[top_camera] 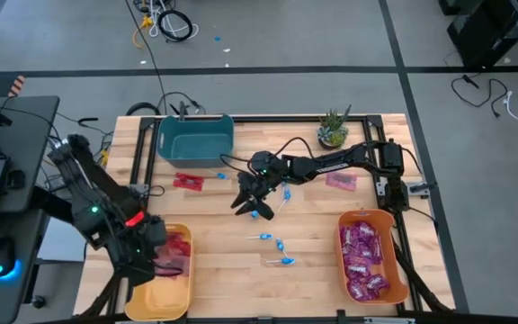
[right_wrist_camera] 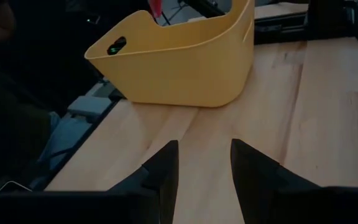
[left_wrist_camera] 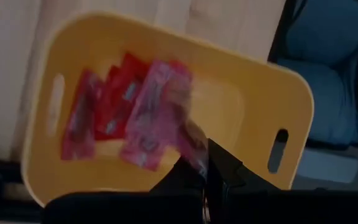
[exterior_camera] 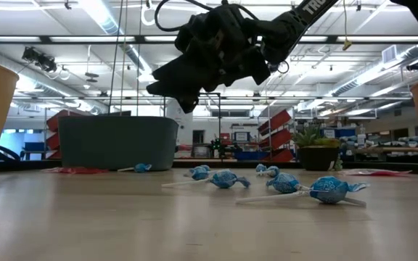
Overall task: Sort candy
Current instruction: Put the red candy into the yellow bin
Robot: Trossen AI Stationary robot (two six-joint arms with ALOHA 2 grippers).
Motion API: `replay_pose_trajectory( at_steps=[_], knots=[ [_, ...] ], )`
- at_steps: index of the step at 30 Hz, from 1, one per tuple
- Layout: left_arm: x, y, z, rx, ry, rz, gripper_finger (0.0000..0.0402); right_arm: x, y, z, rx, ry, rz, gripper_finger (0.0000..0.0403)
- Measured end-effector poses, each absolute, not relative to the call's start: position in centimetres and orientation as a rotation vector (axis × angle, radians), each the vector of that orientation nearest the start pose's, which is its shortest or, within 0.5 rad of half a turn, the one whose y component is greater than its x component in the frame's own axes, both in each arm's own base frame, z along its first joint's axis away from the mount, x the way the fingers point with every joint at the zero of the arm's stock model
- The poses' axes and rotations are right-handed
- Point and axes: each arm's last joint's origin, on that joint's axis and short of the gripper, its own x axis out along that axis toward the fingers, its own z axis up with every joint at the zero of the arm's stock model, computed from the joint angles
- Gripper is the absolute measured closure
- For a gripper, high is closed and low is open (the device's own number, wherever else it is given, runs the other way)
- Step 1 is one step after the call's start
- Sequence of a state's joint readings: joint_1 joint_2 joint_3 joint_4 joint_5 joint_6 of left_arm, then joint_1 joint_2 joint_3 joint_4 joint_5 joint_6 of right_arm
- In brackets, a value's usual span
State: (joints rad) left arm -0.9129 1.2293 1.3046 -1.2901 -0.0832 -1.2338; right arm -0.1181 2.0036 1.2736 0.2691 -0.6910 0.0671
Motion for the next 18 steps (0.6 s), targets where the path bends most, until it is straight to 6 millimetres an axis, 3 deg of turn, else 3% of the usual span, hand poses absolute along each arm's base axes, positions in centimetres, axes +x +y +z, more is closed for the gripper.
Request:
replay_pose_trajectory(
  at_steps=[9,12,18],
  knots=[
    [12.3,-16.5,30.5,-0.537,1.47,0.11,0.0401,43.3,-3.3,18.4,0.234,0.447,0.531,0.0272],
    [12.5,-17.3,29.0,-0.622,1.537,0.038,0.0401,43.4,-3.3,18.4,0.231,0.447,0.525,0.0272],
    [13.6,-18.7,26.2,-0.732,1.461,-0.109,0.0401,43.4,-3.1,18.4,0.23,0.448,0.528,0.0271]
  ],
)
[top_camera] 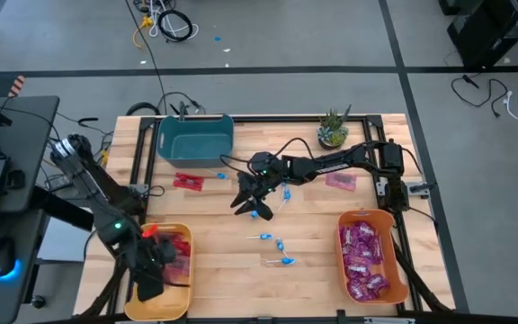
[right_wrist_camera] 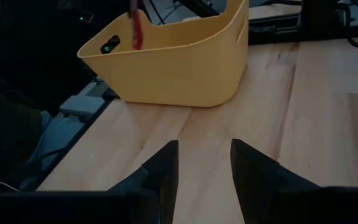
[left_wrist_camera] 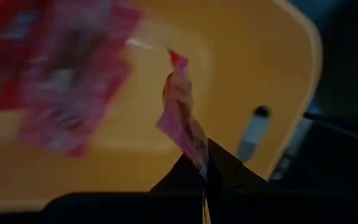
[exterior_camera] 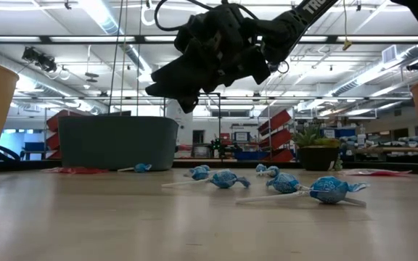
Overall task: Sort candy
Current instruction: Put the red candy into the yellow bin
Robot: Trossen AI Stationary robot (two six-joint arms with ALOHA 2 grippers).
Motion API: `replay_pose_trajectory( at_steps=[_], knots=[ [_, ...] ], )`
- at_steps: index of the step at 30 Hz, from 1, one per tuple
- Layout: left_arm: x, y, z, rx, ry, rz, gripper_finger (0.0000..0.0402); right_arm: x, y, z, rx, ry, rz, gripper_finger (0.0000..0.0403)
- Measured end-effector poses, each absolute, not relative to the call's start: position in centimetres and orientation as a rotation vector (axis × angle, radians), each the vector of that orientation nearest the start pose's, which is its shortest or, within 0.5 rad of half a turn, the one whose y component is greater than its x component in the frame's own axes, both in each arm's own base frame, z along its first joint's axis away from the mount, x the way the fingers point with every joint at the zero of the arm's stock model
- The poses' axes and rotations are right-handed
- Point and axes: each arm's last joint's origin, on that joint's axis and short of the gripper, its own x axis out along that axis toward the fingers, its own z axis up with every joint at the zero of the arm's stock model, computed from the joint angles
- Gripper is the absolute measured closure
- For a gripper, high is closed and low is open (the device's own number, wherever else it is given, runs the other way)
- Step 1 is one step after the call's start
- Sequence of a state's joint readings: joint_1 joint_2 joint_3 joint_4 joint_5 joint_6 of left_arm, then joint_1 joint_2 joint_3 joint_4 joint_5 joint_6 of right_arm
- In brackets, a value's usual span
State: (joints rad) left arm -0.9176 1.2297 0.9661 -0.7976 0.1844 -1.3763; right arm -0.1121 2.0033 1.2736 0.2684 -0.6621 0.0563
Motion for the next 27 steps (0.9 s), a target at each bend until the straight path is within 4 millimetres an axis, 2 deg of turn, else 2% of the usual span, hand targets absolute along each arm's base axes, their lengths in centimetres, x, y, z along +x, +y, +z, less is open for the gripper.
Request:
replay_pose_trajectory(
  at_steps=[2,8,13,23,27],
  knots=[
    [13.8,-19.0,25.4,-0.784,1.449,-0.147,0.0401,43.4,-3.1,18.4,0.231,0.448,0.529,0.0272],
    [13.5,-18.7,23.5,-0.86,1.502,-0.067,0.04,43.4,-3.0,18.4,0.233,0.449,0.529,0.0271],
    [13.4,-18.6,22.8,-0.867,1.513,-0.038,0.0392,43.4,-2.7,18.4,0.228,0.449,0.523,0.0272],
    [13.1,-18.1,22.5,-0.844,1.528,0.038,0.03,43.5,-2.7,18.4,0.211,0.449,0.46,0.0272],
    [13.0,-18.0,22.4,-0.83,1.549,0.059,0.0272,43.7,-2.9,18.4,0.173,0.438,0.35,0.0272]
  ],
)
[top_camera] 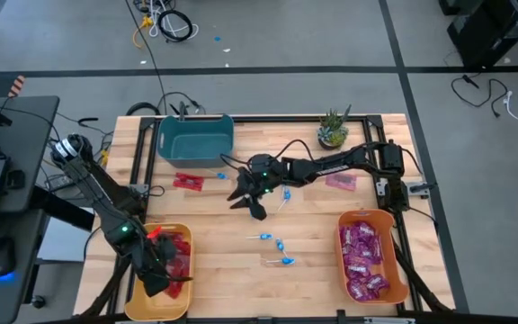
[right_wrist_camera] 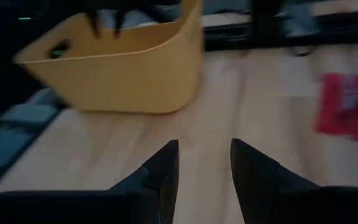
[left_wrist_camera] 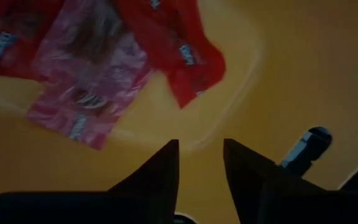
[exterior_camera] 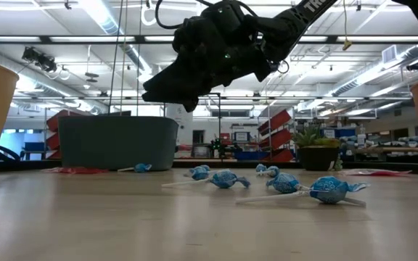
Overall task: Sort candy
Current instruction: Put the red candy into the yellow bin
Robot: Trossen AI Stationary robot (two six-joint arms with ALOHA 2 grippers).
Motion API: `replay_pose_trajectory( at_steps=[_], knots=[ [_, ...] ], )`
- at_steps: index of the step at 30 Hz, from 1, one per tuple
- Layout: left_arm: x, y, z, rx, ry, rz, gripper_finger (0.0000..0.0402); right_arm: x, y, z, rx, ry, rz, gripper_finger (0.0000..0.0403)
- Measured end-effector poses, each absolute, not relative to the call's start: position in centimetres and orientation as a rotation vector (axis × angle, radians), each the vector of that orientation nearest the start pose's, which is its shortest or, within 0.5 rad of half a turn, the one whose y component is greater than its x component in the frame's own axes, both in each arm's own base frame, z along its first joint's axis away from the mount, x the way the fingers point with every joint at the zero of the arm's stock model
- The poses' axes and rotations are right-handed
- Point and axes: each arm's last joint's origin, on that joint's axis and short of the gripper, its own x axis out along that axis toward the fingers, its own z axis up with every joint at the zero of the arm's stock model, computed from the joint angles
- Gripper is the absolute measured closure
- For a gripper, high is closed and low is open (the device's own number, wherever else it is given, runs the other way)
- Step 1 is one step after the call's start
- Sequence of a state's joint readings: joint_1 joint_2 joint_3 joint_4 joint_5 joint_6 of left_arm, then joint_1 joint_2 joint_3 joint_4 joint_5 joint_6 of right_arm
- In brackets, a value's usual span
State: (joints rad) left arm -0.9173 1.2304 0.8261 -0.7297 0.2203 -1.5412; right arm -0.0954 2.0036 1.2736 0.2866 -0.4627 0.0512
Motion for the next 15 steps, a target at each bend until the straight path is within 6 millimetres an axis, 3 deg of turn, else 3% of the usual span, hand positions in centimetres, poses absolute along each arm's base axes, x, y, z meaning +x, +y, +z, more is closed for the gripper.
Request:
replay_pose_trajectory(
  at_steps=[9,15],
  knots=[
    [12.8,-17.8,22.6,-0.796,1.564,0.016,0.0264,44.3,-2.7,19.0,-0.004,0.405,0.122,0.0274],
    [13.4,-18.0,24.9,-0.743,1.44,-0.148,0.0264,45.3,-2.6,21.2,-0.114,0.427,-0.021,0.0274]
  ],
)
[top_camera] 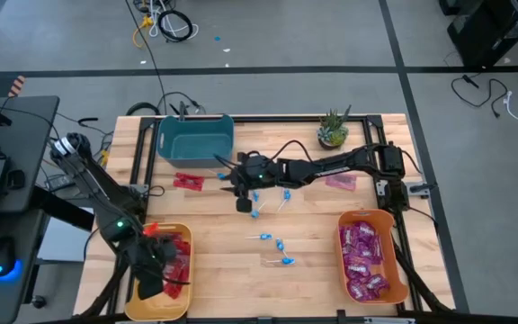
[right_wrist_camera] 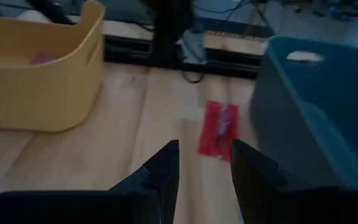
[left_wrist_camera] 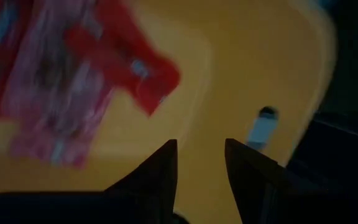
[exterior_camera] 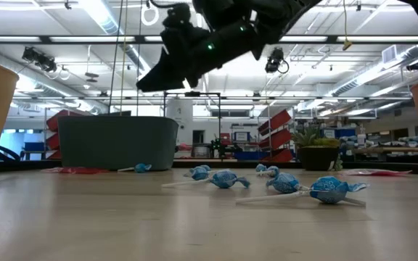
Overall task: Sort candy
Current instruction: Put the red candy into the yellow bin
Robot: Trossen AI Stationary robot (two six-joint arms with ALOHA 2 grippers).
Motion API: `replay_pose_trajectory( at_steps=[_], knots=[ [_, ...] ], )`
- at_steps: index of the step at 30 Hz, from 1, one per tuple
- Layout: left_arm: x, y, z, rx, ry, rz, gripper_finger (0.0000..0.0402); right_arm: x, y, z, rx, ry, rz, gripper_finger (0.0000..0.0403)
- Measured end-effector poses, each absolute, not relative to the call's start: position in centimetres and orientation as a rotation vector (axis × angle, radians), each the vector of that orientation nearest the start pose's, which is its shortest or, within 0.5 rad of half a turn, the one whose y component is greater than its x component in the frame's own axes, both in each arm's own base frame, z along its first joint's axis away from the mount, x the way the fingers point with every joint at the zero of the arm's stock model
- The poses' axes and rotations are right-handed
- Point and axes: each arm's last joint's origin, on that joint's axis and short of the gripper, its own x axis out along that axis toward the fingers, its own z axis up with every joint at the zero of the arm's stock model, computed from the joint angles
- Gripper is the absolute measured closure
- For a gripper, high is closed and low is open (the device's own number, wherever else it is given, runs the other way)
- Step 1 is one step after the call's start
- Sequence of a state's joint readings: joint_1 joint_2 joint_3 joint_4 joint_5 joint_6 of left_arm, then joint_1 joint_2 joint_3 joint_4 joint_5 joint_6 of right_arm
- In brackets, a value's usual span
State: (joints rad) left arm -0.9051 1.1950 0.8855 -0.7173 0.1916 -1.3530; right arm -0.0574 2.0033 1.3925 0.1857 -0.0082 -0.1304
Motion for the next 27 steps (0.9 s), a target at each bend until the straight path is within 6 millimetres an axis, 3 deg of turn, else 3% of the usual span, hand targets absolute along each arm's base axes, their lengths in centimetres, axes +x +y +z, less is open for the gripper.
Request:
replay_pose_trajectory(
  at_steps=[6,11,16,27],
  knots=[
    [13.8,-17.4,27.8,-0.593,1.173,-0.22,0.0264,45.8,-3.7,22.8,-0.12,0.41,-0.084,0.0274],
    [13.8,-16.4,29.6,-0.398,0.96,-0.224,0.0264,46.7,-4.4,22.8,-0.097,0.43,-0.103,0.0274],
    [13.7,-15.2,30.9,-0.186,0.786,-0.114,0.0264,48.1,-4.1,21.5,-0.099,0.468,-0.086,0.0274],
    [12.8,-12.8,32.5,0.118,0.559,0.087,0.0264,50.0,-4.4,21.5,-0.048,0.481,-0.137,0.027]
  ],
)
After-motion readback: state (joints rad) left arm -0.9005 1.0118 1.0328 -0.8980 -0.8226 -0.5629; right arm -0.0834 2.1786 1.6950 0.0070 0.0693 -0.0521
